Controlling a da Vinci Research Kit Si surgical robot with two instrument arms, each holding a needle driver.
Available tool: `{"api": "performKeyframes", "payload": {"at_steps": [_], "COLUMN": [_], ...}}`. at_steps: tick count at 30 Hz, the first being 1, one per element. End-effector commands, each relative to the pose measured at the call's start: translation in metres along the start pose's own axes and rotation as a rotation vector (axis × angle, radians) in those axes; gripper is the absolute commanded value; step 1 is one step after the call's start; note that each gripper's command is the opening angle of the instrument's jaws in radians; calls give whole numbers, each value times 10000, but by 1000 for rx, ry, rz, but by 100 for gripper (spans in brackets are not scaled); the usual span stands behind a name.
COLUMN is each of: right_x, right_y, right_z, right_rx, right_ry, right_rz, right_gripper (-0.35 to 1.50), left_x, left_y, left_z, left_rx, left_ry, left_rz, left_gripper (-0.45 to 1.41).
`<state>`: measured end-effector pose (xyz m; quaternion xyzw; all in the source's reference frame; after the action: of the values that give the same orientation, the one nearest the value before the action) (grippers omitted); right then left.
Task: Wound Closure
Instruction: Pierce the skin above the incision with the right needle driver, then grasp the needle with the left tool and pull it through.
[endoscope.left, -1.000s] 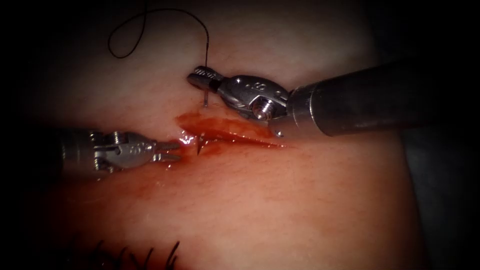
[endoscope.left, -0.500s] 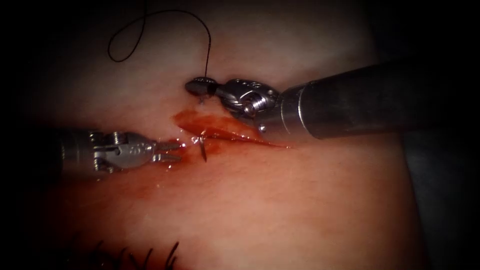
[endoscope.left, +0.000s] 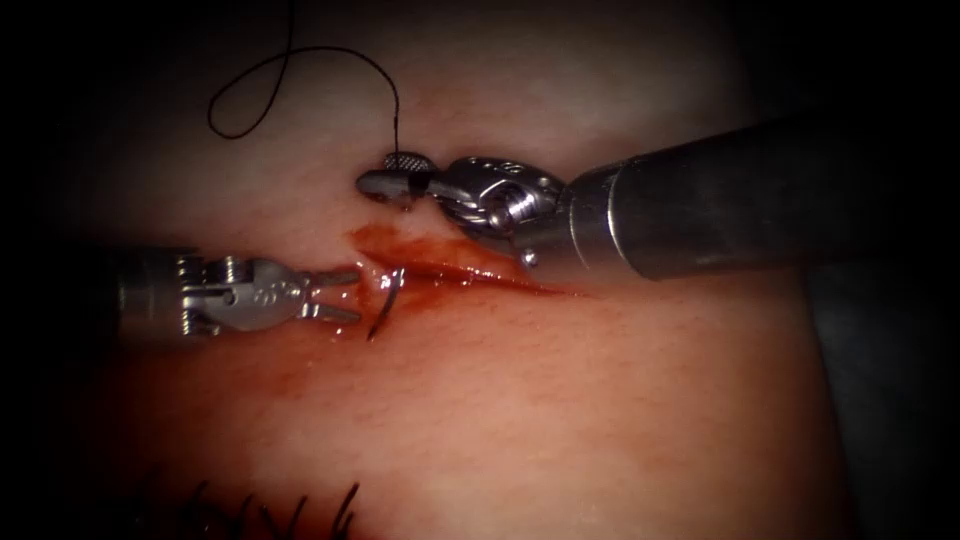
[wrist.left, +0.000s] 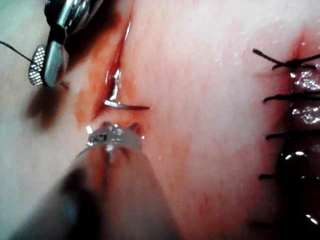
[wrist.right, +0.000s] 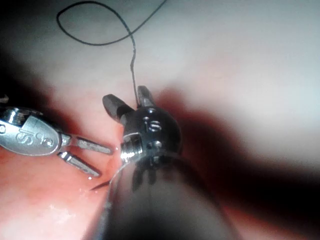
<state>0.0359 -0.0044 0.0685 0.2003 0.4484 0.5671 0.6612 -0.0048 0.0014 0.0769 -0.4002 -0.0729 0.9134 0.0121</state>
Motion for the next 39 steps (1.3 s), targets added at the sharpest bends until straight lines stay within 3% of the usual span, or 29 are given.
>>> {"api": "performKeyframes", "payload": {"at_steps": [1,2,6,13,22,27,29,30,31,32,36,37,38,39], "right_x": [3,12,20,26,23,22,22,22,22,22,23,23,24,24], "right_y": [13,29,53,76,74,74,74,74,74,73,74,73,73,73], "right_z": [6,2,-7,-21,-19,-19,-19,-19,-19,-19,-20,-20,-20,-20], "right_rx": [4,11,29,8,0,-1,-1,-1,-1,0,0,0,-5,-6], "right_ry": [9,16,58,57,61,61,61,61,61,61,64,64,65,66], "right_rz": [-41,-81,-88,-91,-93,-93,-93,-93,-93,-93,-92,-98,-126,-150], "right_gripper": [89,111,115,96,79,76,76,74,74,68,63,47,47,61], "left_x": [0,3,7,5,15,10,6,4,4,3,3,3,2,2], "left_y": [-2,-8,-13,-15,-11,-12,-15,-16,-16,-18,-19,-20,-22,-23], "left_z": [7,7,11,21,50,57,60,61,61,63,63,62,60,58], "left_rx": [-17,-20,-17,-49,-47,-39,-33,-32,-32,-31,-31,-41,-73,-88], "left_ry": [40,102,158,223,246,243,235,230,230,228,228,230,257,265], "left_rz": [39,120,184,237,266,274,277,278,278,278,278,243,168,123], "left_gripper": [4,12,32,40,34,25,9,-12,-12,-45,-45,-45,-45,-45]}}
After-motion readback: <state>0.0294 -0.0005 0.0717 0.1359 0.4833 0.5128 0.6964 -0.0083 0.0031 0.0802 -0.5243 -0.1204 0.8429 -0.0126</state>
